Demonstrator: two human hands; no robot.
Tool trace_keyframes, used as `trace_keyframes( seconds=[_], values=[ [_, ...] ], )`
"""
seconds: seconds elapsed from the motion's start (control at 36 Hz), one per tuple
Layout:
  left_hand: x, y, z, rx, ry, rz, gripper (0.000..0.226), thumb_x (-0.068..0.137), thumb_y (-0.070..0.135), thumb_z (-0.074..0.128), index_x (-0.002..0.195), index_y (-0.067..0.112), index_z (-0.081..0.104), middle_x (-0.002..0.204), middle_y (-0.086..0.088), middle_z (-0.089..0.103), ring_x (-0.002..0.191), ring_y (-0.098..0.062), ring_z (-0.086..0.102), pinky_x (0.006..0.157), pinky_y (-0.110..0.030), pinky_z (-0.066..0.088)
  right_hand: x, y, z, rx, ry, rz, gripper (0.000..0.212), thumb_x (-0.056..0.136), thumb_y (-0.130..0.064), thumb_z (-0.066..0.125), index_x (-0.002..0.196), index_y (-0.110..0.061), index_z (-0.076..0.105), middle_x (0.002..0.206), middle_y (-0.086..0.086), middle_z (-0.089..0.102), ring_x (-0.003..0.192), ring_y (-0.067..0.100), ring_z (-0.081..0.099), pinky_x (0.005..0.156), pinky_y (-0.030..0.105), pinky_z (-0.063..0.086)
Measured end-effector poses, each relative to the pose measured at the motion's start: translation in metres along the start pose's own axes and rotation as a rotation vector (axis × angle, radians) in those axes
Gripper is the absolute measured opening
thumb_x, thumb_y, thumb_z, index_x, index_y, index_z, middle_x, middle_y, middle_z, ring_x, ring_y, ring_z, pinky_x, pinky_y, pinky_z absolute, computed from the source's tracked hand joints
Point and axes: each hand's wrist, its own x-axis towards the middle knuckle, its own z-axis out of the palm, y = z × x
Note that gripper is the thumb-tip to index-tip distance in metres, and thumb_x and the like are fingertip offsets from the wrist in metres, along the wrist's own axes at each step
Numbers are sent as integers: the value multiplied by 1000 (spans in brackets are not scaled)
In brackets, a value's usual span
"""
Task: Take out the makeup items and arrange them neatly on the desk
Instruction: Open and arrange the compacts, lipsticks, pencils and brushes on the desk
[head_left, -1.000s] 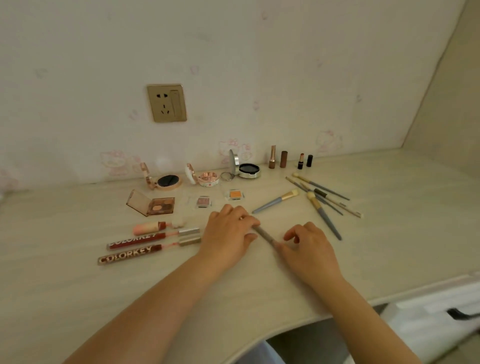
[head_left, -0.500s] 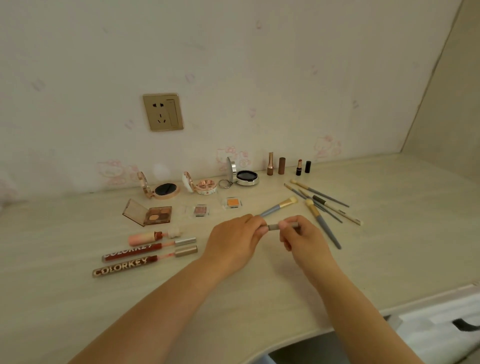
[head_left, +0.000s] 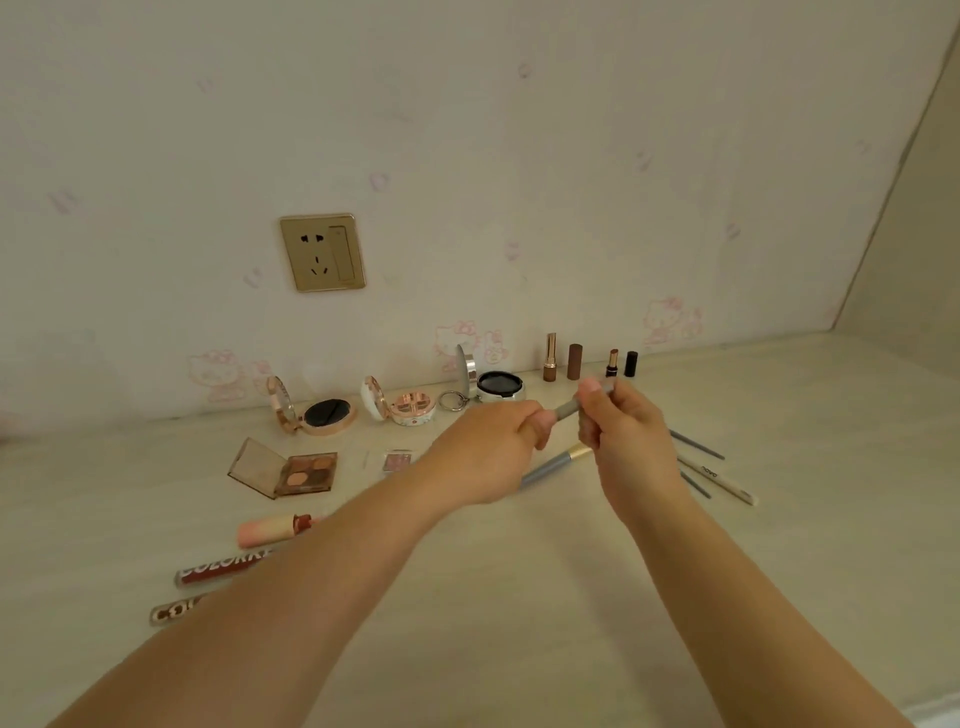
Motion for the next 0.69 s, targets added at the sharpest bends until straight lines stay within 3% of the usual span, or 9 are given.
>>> trace_keyframes(
  seconds=[0.11, 0.19, 0.25, 0.33, 0.39, 0.5, 0.58, 0.69],
  values=[
    [28, 9, -13, -292, -117, -12, 38, 101, 37, 31, 69, 21, 45, 58, 8, 38, 53, -10, 33, 50, -22, 27, 30, -14, -13, 5, -47, -95, 33, 94, -14, 52, 61, -16, 51, 47, -8, 38, 45, 7, 31, 49, 16, 30],
    [41, -6, -24, -519, -251, -159, 38, 101, 40, 30, 70, 21, 42, 53, 10, 27, 44, -5, 21, 42, -18, 14, 69, -31, -58, 216, 163, -97, 45, 93, -5, 48, 52, -19, 61, 49, -10, 48, 44, 1, 39, 46, 11, 33],
    [48, -21, -28, -567, -228, -258, 37, 101, 38, 29, 70, 21, 42, 52, 9, 26, 42, -4, 20, 40, -17, 12, 95, -31, -96, 245, 283, -131, 46, 95, -9, 48, 53, -20, 63, 45, -11, 48, 44, 3, 38, 48, 15, 32],
    [77, -27, -23, -293, -68, -206, 39, 101, 33, 30, 70, 21, 50, 58, 5, 41, 47, -5, 37, 45, -21, 27, 119, -9, -118, -153, 294, -97, 27, 95, -20, 52, 72, -12, 61, 48, -7, 47, 53, 13, 37, 56, 25, 32],
    [103, -20, -8, -61, 8, -107, 39, 102, 30, 29, 76, 22, 58, 76, 1, 53, 69, -11, 49, 63, -25, 36, 132, 11, -116, -322, 245, -36, 24, 94, -21, 52, 84, -4, 64, 60, -1, 50, 58, 15, 41, 59, 27, 36],
    [144, -15, 21, 30, 22, -70, 33, 102, 20, 29, 107, 14, 61, 103, -7, 62, 82, -19, 53, 67, -29, 40, 156, 27, -111, -389, 189, 30, 13, 94, -11, 50, 99, -9, 61, 82, 3, 62, 71, 14, 52, 66, 23, 43],
    [165, -22, 37, 96, 57, -60, 30, 101, 16, 32, 108, 7, 60, 104, -13, 60, 89, -26, 54, 74, -33, 41, 171, 38, -112, -412, 177, 73, 17, 95, -4, 45, 103, -10, 58, 88, 2, 62, 75, 11, 54, 67, 22, 45],
    [184, -29, 49, 136, 70, -36, 29, 99, 15, 39, 115, 12, 63, 104, -13, 57, 91, -27, 55, 75, -34, 42, 188, 57, -114, -619, 131, 86, 16, 96, -15, 47, 96, -12, 63, 88, 3, 66, 79, 15, 57, 72, 26, 45]
  ],
)
